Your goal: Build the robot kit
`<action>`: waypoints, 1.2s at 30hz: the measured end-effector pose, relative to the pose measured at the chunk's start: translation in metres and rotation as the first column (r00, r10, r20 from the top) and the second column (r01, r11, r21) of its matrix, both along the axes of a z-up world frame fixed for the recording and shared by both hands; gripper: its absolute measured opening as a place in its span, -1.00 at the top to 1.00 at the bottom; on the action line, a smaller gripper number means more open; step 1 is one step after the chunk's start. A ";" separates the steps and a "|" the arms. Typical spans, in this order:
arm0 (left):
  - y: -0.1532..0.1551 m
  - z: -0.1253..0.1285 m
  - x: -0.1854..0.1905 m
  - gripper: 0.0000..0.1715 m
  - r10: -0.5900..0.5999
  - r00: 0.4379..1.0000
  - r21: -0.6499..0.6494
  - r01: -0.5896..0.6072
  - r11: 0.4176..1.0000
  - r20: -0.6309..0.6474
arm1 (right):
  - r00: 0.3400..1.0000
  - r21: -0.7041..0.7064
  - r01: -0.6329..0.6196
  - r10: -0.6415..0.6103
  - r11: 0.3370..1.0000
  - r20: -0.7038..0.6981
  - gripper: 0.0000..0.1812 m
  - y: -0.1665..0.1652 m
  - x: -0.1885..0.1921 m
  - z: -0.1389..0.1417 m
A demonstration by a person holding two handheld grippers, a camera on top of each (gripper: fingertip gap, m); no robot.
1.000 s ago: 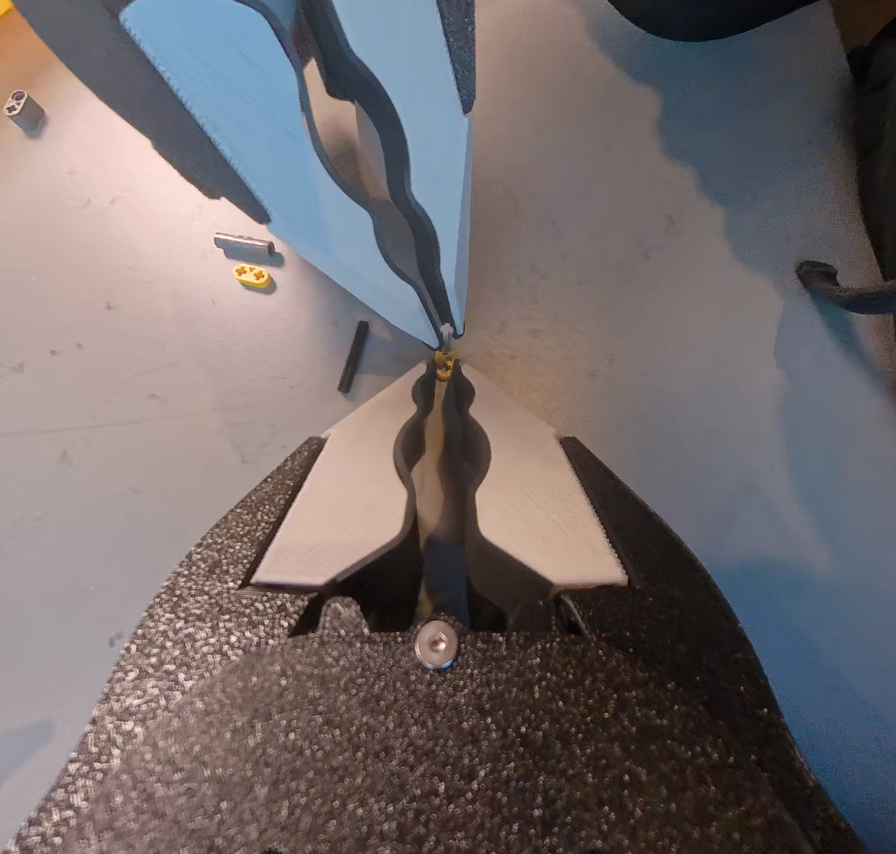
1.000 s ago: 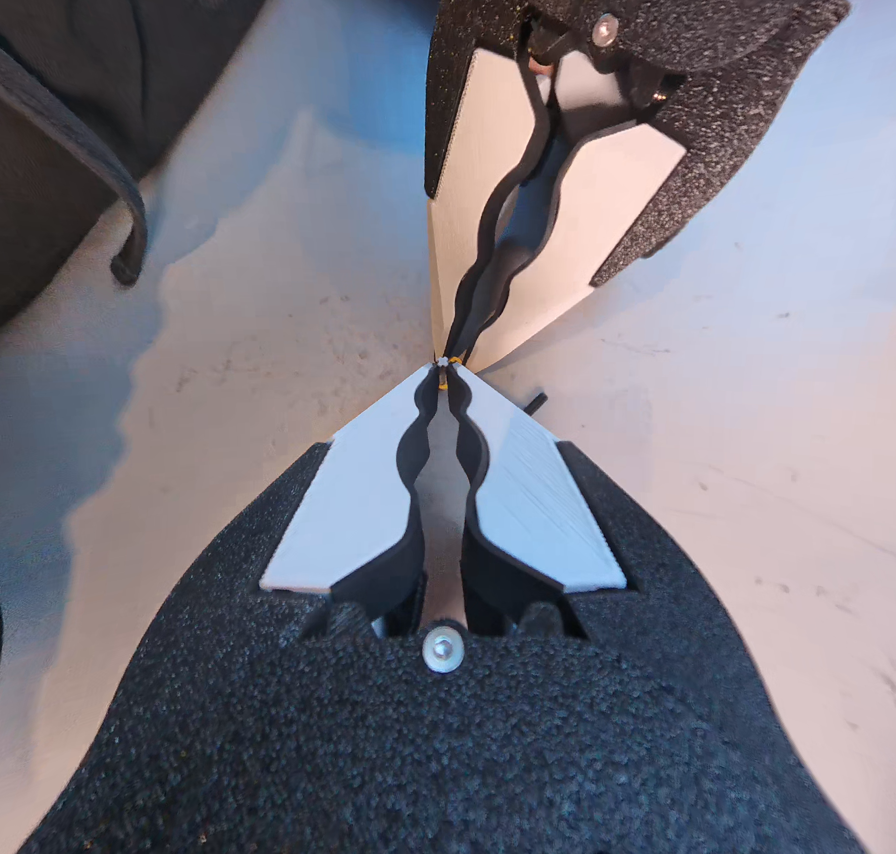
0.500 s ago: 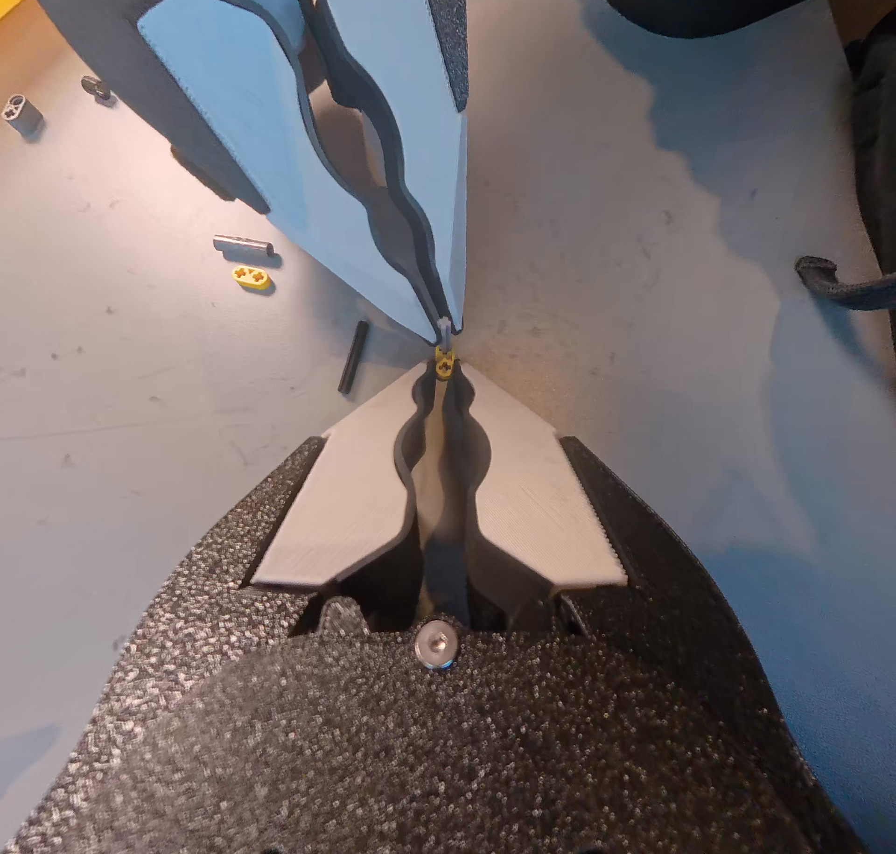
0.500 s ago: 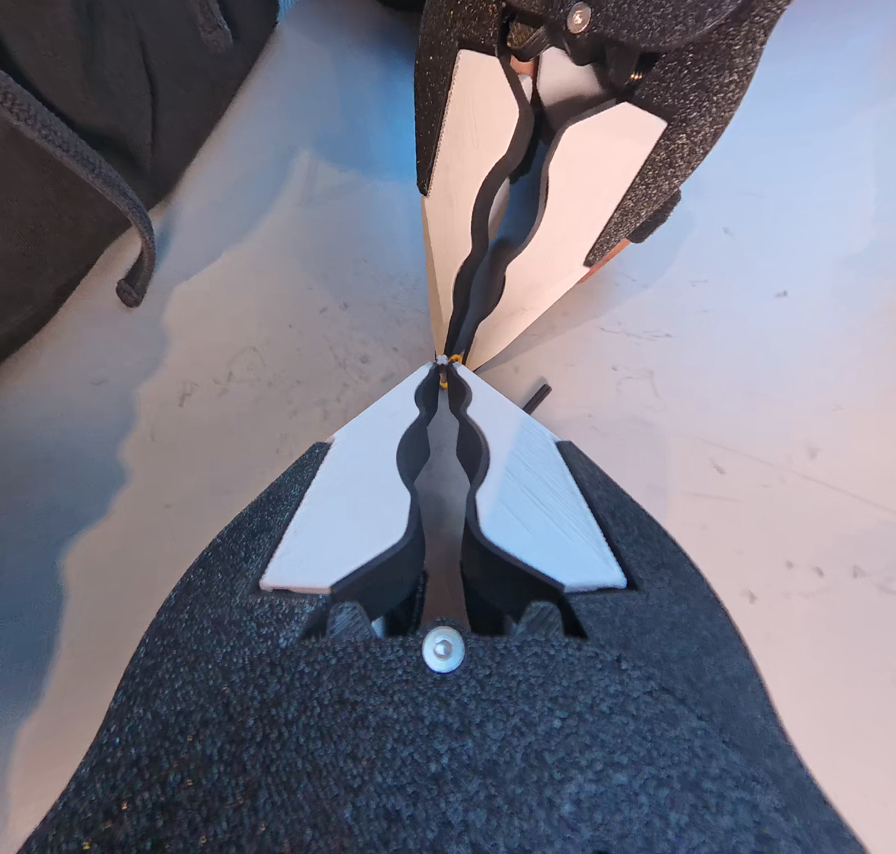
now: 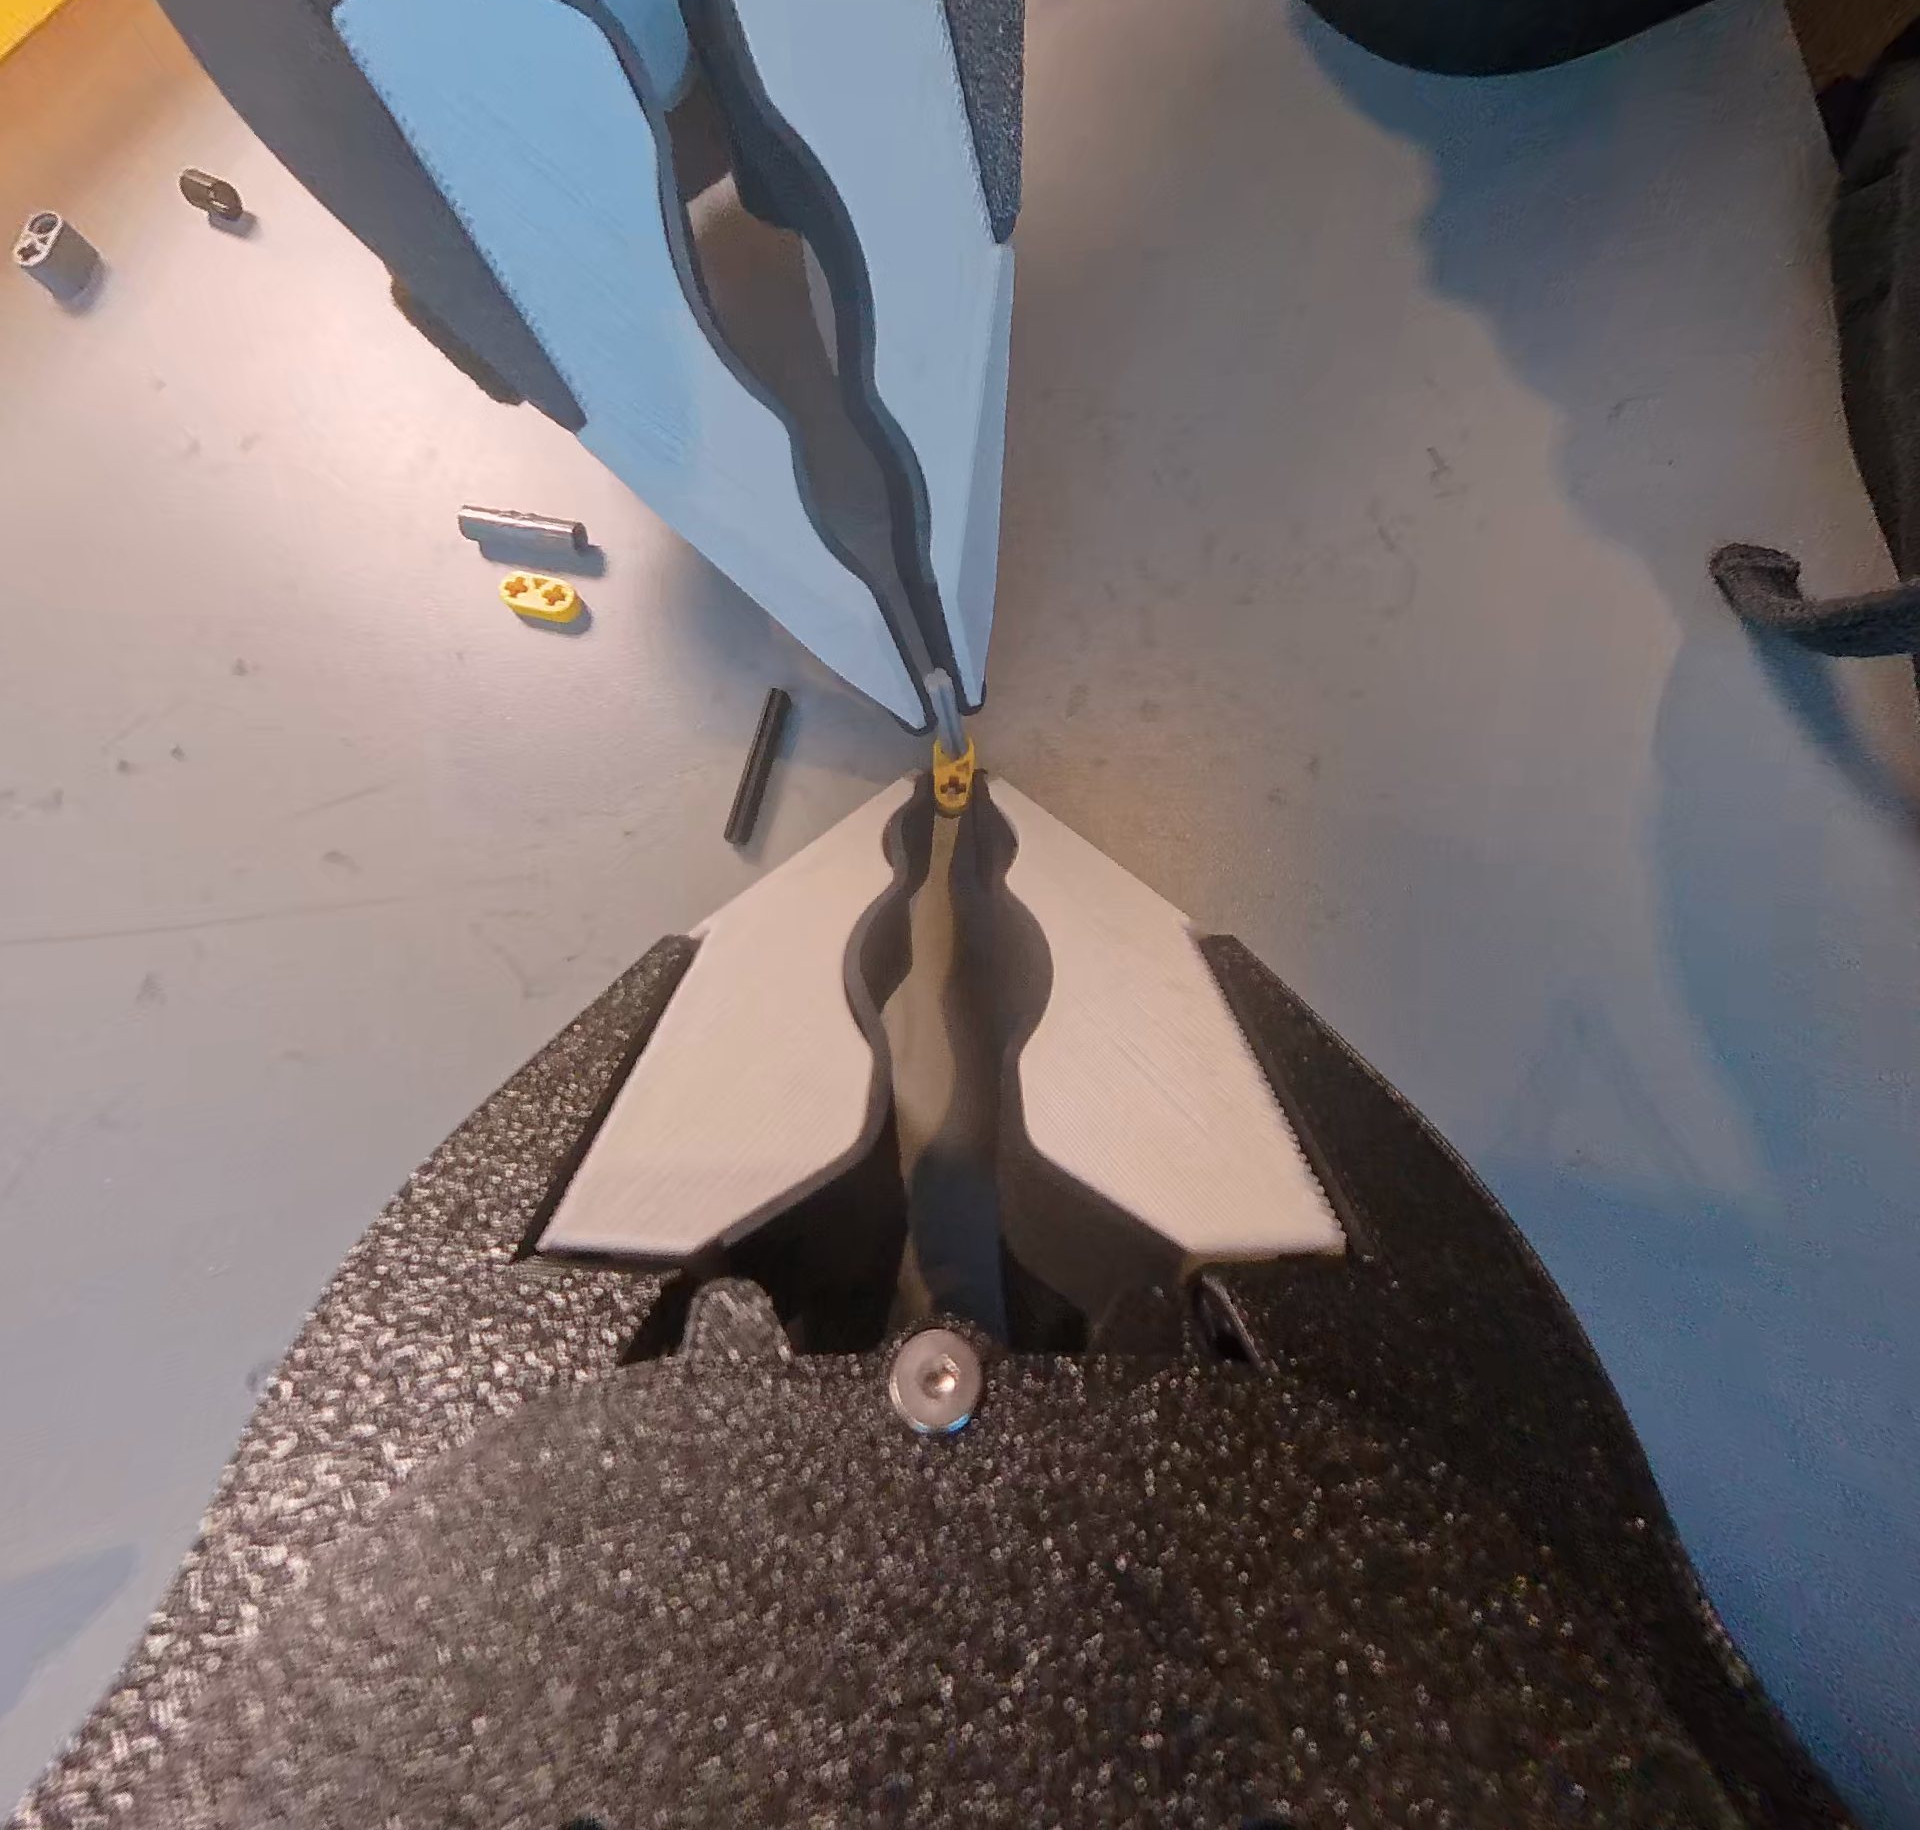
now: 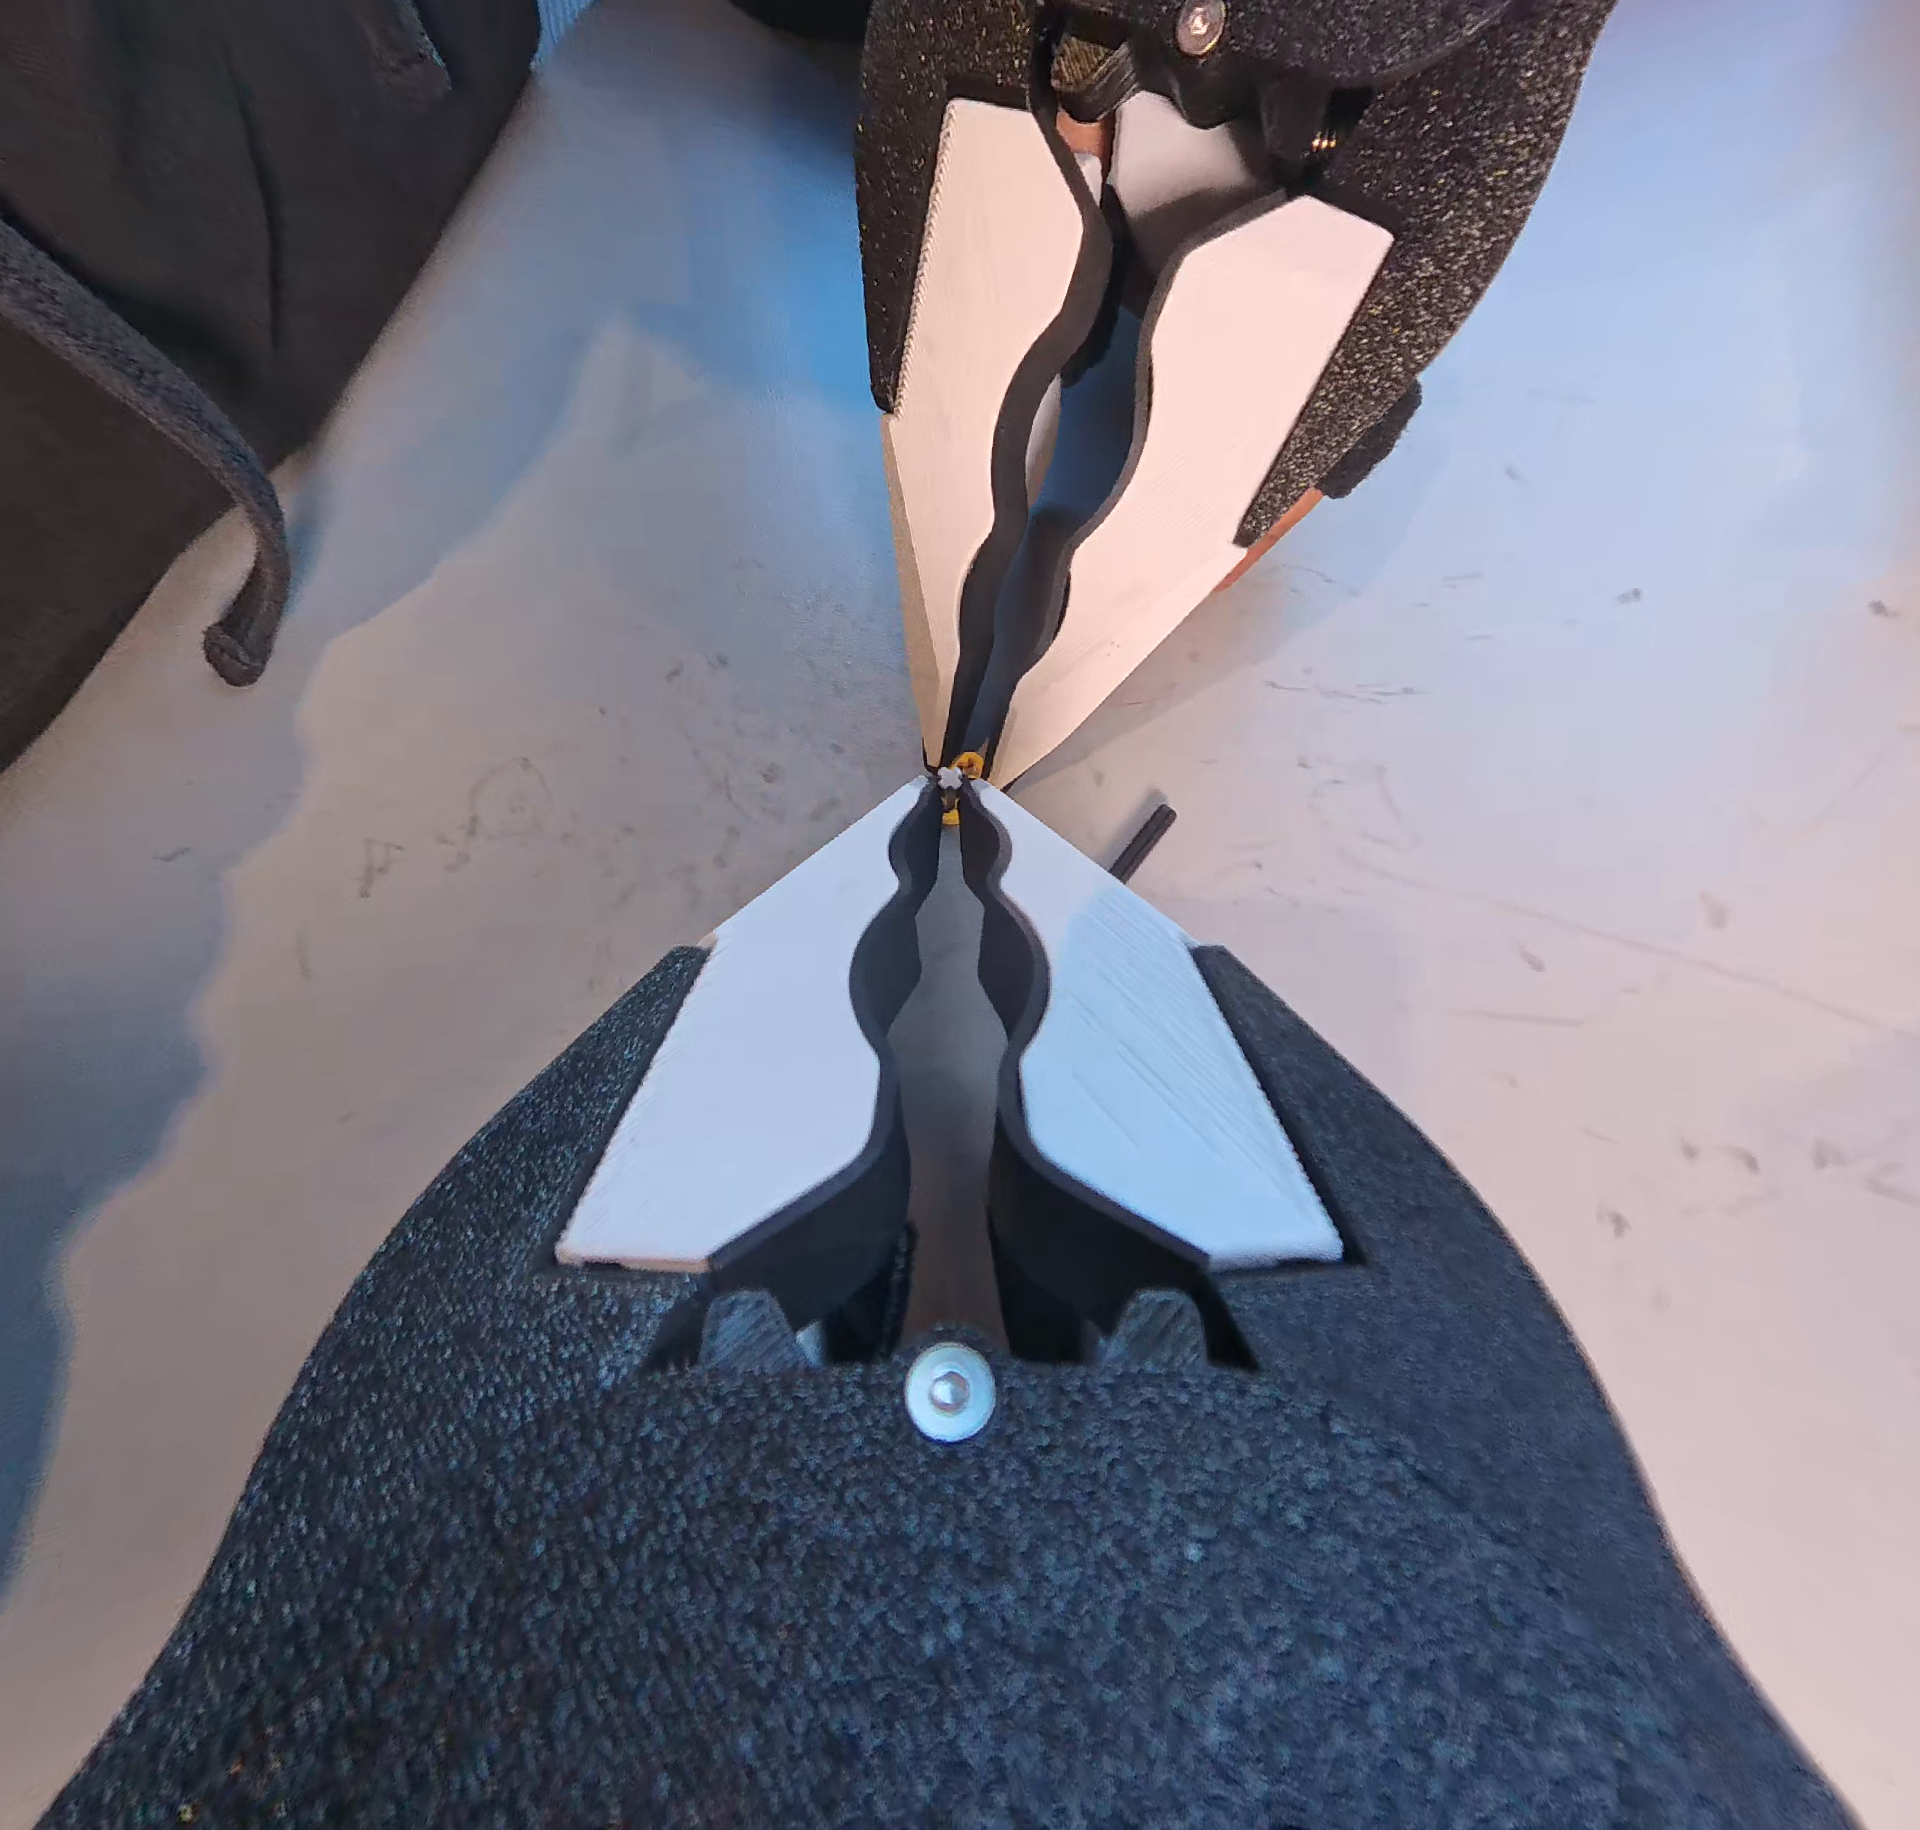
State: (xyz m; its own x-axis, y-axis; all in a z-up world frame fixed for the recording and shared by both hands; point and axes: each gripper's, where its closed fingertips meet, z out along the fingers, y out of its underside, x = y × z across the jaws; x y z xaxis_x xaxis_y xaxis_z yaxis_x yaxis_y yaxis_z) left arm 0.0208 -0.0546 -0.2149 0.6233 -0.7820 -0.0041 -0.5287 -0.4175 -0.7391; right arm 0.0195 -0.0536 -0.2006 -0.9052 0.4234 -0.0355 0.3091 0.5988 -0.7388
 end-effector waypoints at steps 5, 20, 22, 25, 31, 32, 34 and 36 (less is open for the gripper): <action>0.000 0.000 0.000 0.93 0.000 1.000 0.000 0.000 1.000 0.000 | 1.000 0.047 -0.031 0.031 0.998 0.000 0.97 0.000 0.000 0.000; 0.000 0.000 0.000 0.93 0.000 1.000 -0.004 0.000 1.000 0.003 | 0.998 0.077 -0.065 0.065 0.995 0.010 0.96 -0.001 0.000 0.000; -0.001 0.000 0.000 0.93 0.000 1.000 -0.002 0.000 1.000 0.002 | 0.998 0.078 -0.062 0.062 0.995 0.004 0.97 -0.001 0.000 0.000; -0.001 0.000 0.000 0.93 0.000 1.000 -0.004 0.000 1.000 0.003 | 0.998 0.095 -0.068 0.068 0.993 0.000 0.97 0.000 0.000 0.000; -0.001 0.000 0.000 0.93 0.001 1.000 -0.004 -0.001 1.000 0.004 | 0.998 0.096 -0.070 0.069 0.993 0.013 0.97 0.000 0.001 -0.001; -0.001 0.000 0.000 0.93 0.001 1.000 -0.004 -0.001 1.000 0.004 | 0.998 0.092 -0.066 0.064 0.994 0.017 0.97 0.000 0.001 -0.001; -0.001 0.000 0.000 0.93 0.001 1.000 -0.003 -0.001 1.000 0.003 | 0.998 0.088 -0.062 0.060 0.994 0.023 0.97 0.000 0.001 -0.002; -0.001 0.000 0.000 0.93 0.001 1.000 -0.005 -0.001 1.000 0.005 | 0.998 0.085 -0.061 0.059 0.994 0.029 0.97 0.000 0.001 -0.002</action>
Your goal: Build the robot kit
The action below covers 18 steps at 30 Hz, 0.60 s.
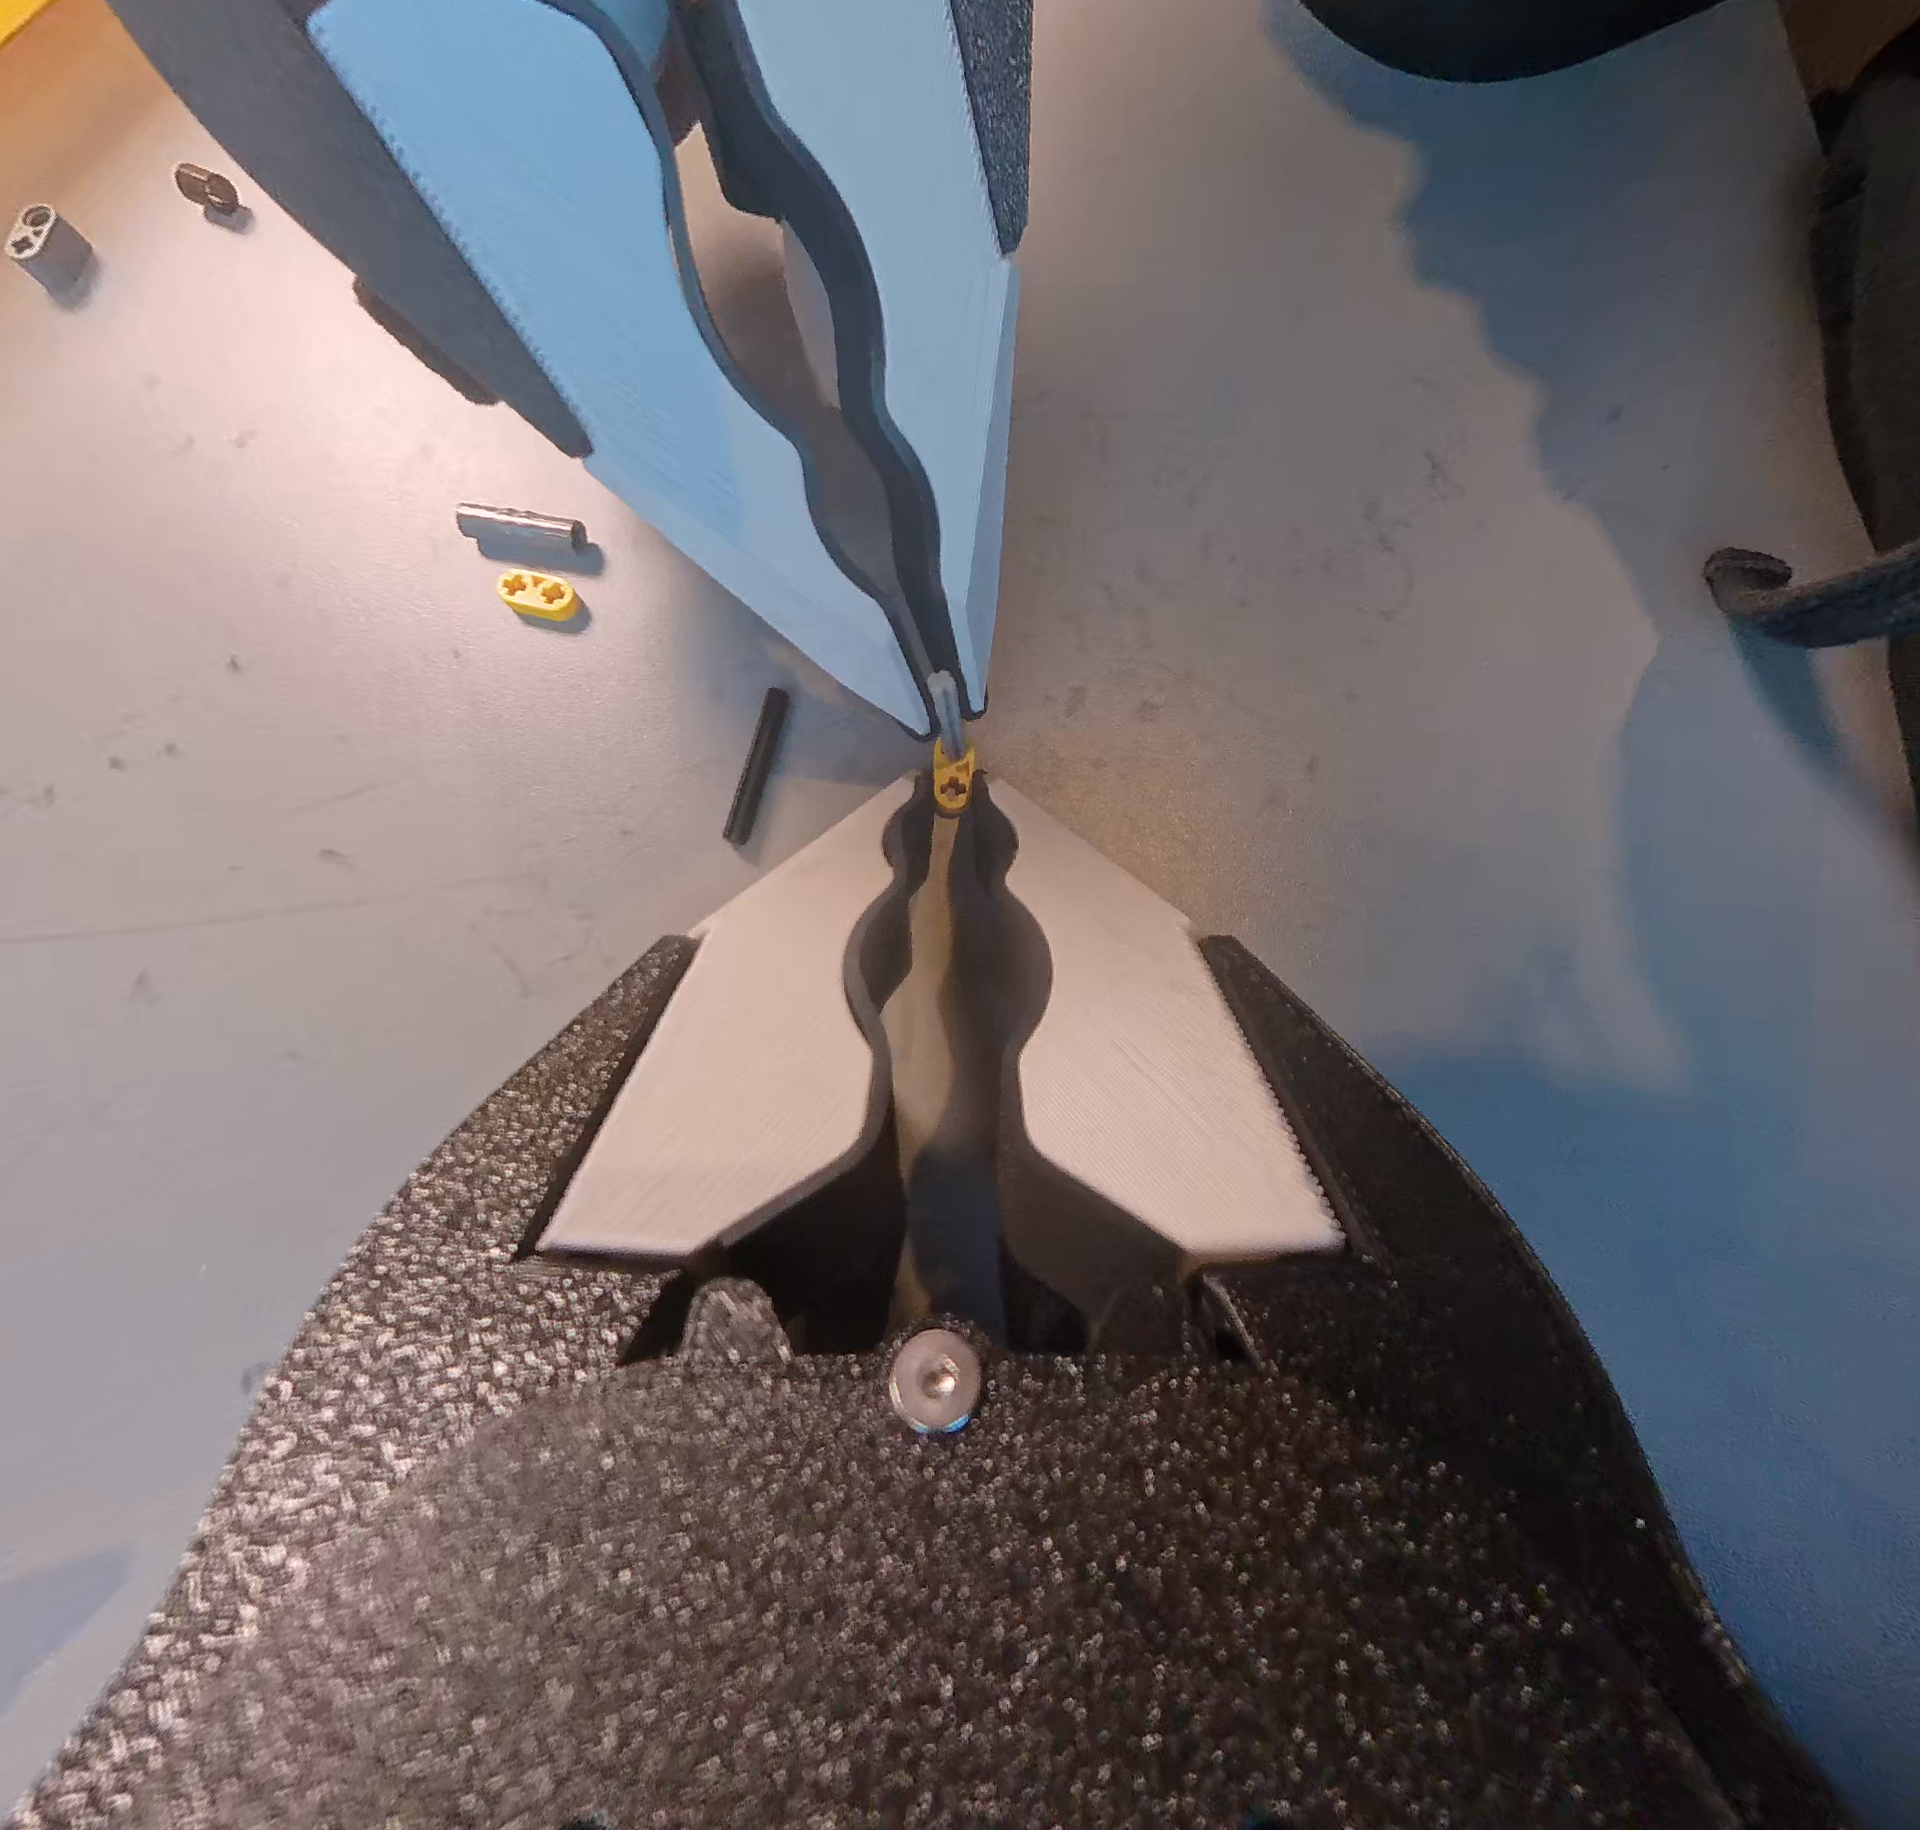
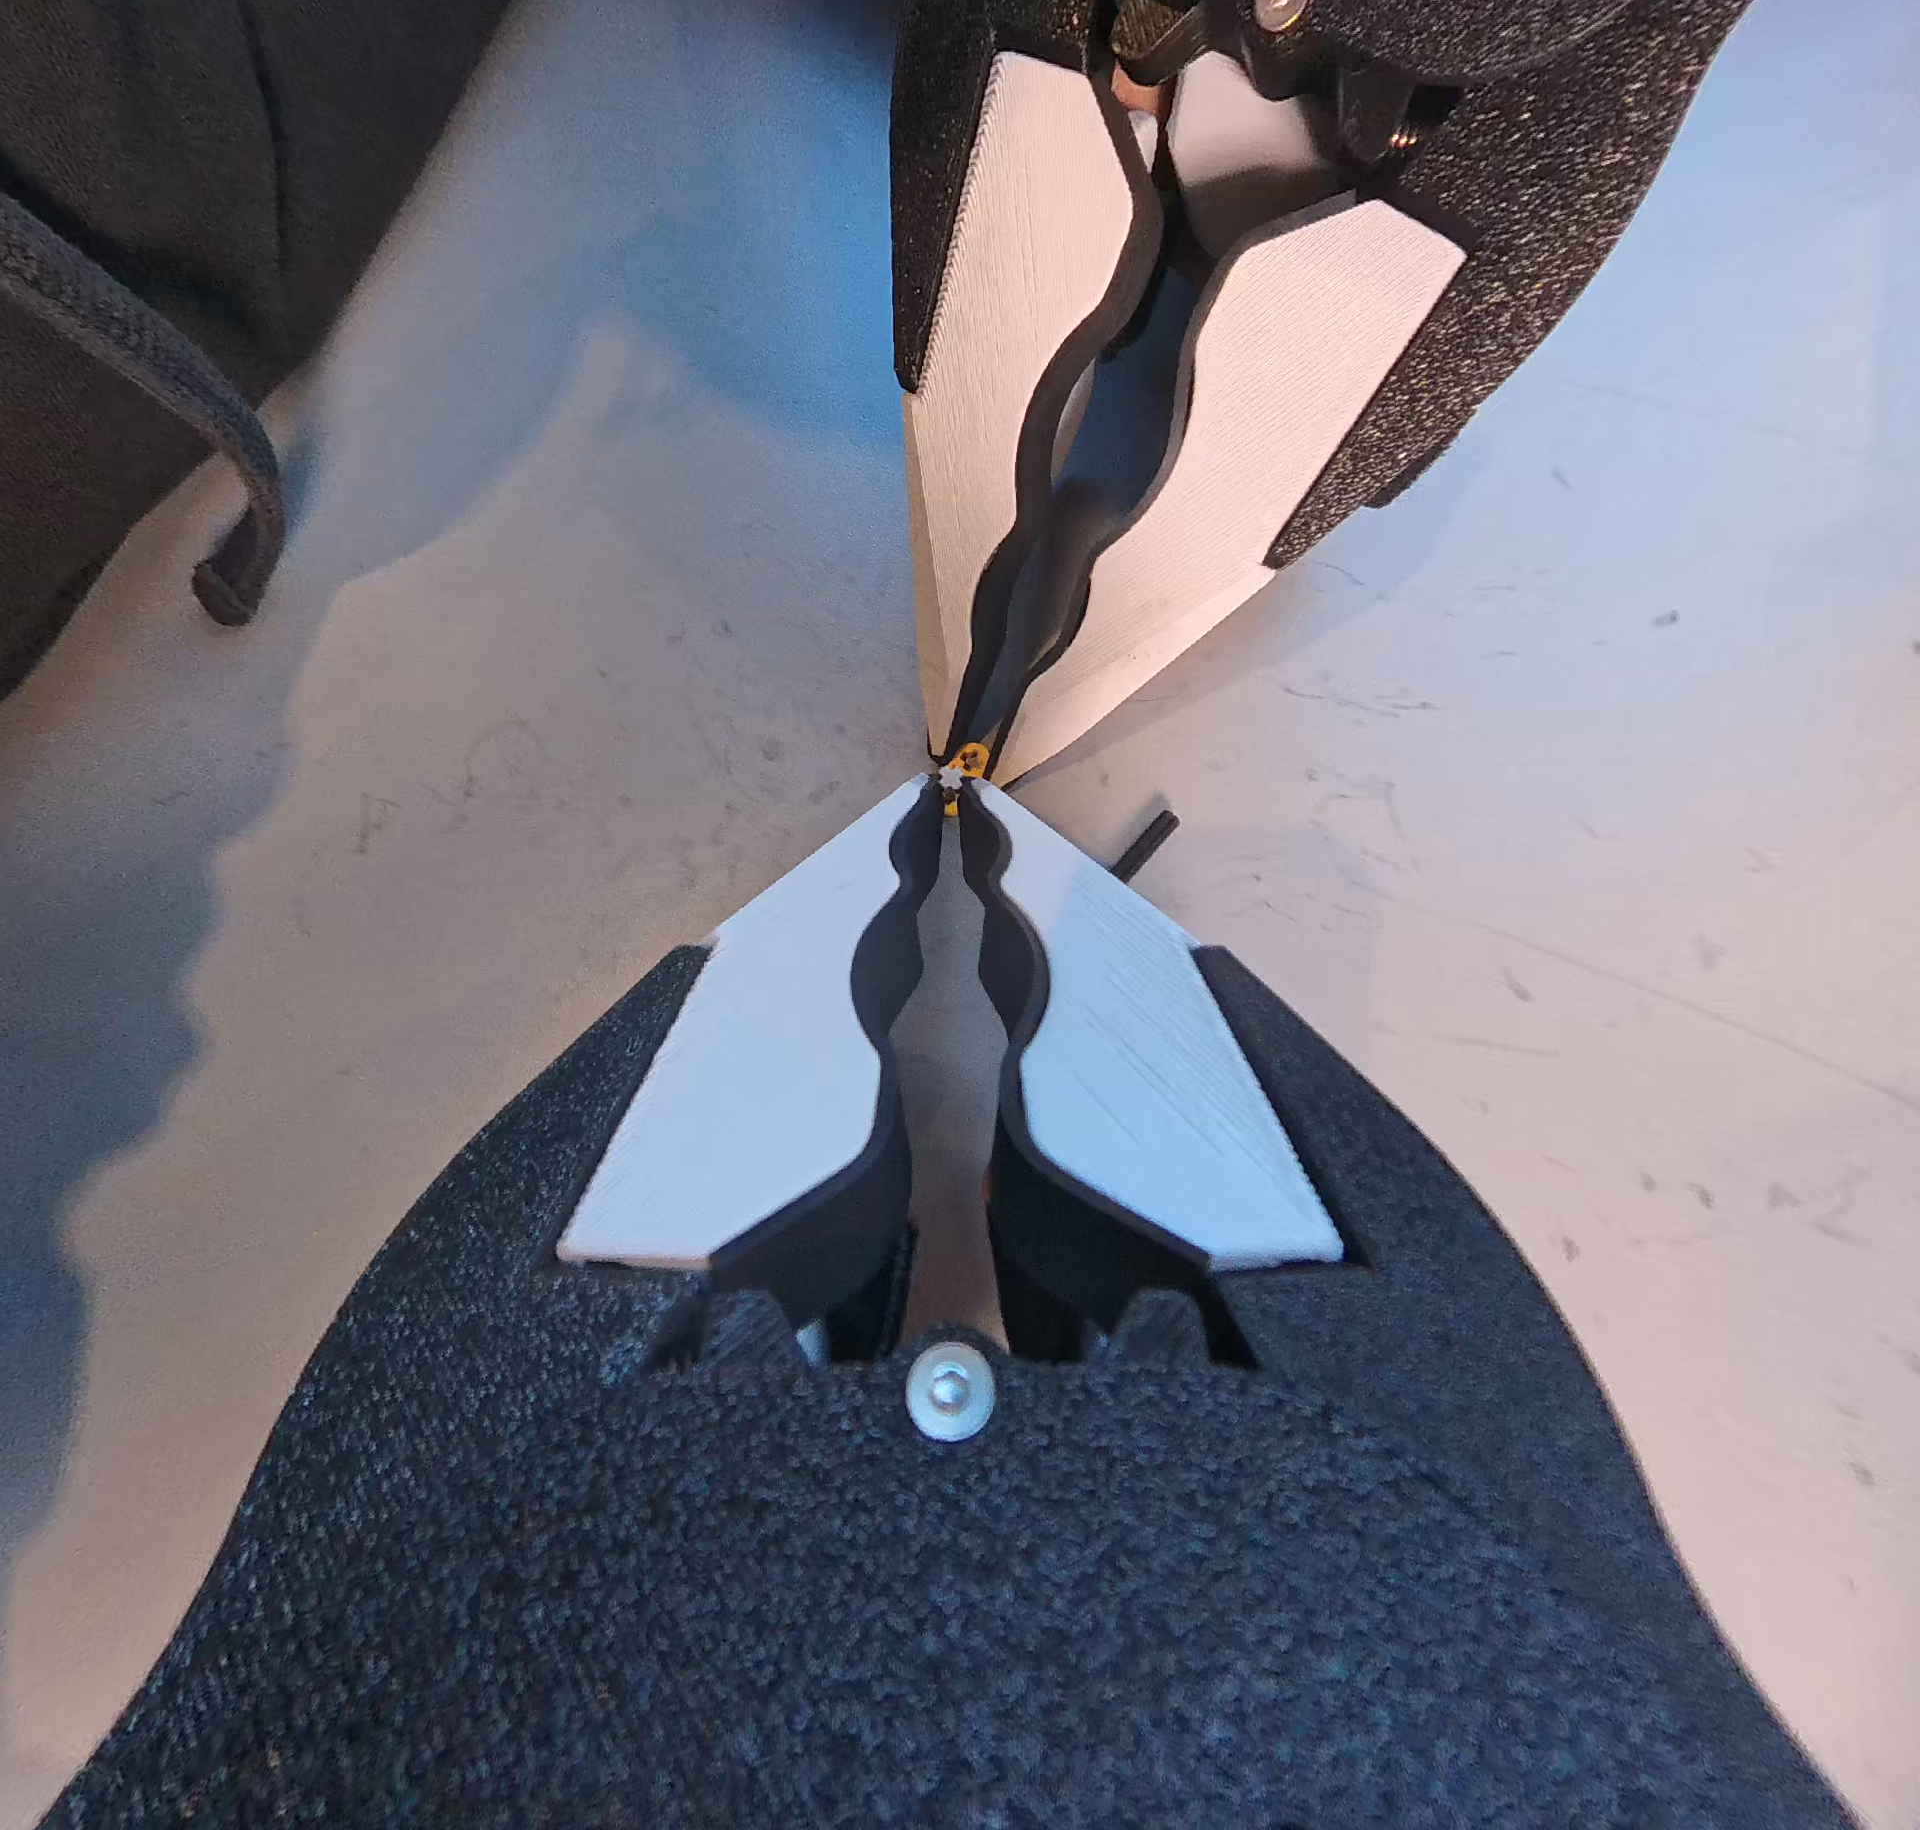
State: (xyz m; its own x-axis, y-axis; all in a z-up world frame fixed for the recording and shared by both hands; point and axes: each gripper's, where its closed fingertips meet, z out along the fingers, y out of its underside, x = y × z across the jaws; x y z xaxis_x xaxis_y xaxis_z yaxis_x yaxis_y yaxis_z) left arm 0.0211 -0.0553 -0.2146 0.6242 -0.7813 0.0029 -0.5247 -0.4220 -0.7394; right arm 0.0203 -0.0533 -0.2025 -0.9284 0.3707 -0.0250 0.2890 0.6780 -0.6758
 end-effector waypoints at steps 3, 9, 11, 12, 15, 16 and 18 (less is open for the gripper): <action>0.000 0.000 0.000 0.93 0.000 1.000 -0.002 0.000 1.000 0.002 | 1.000 0.015 -0.004 0.005 1.000 -0.008 0.97 0.000 0.000 -0.001; 0.000 0.000 0.000 0.93 0.001 1.000 -0.003 -0.001 1.000 0.002 | 1.000 0.037 -0.010 0.010 0.999 -0.012 0.97 0.000 0.000 -0.002; 0.000 0.000 0.000 0.93 0.002 1.000 -0.006 -0.002 1.000 0.005 | 1.000 0.039 -0.011 0.012 0.999 -0.011 0.97 0.000 0.000 -0.003; 0.000 0.000 0.000 0.93 0.003 1.000 -0.008 -0.002 1.000 0.006 | 1.000 0.038 -0.011 0.011 0.999 -0.005 0.97 0.001 0.001 -0.004; -0.001 0.000 0.000 0.93 0.004 1.000 -0.015 -0.004 1.000 0.012 | 1.000 0.079 -0.006 0.005 0.997 0.008 0.99 0.007 0.004 -0.012; -0.001 0.000 0.000 0.93 0.003 1.000 -0.017 -0.003 1.000 0.013 | 0.999 0.091 -0.010 0.013 0.996 -0.033 0.99 0.005 0.004 -0.010; -0.001 0.000 0.000 0.93 0.003 1.000 -0.009 -0.003 1.000 0.007 | 0.999 0.042 0.010 -0.008 0.999 -0.053 0.98 -0.004 0.004 -0.003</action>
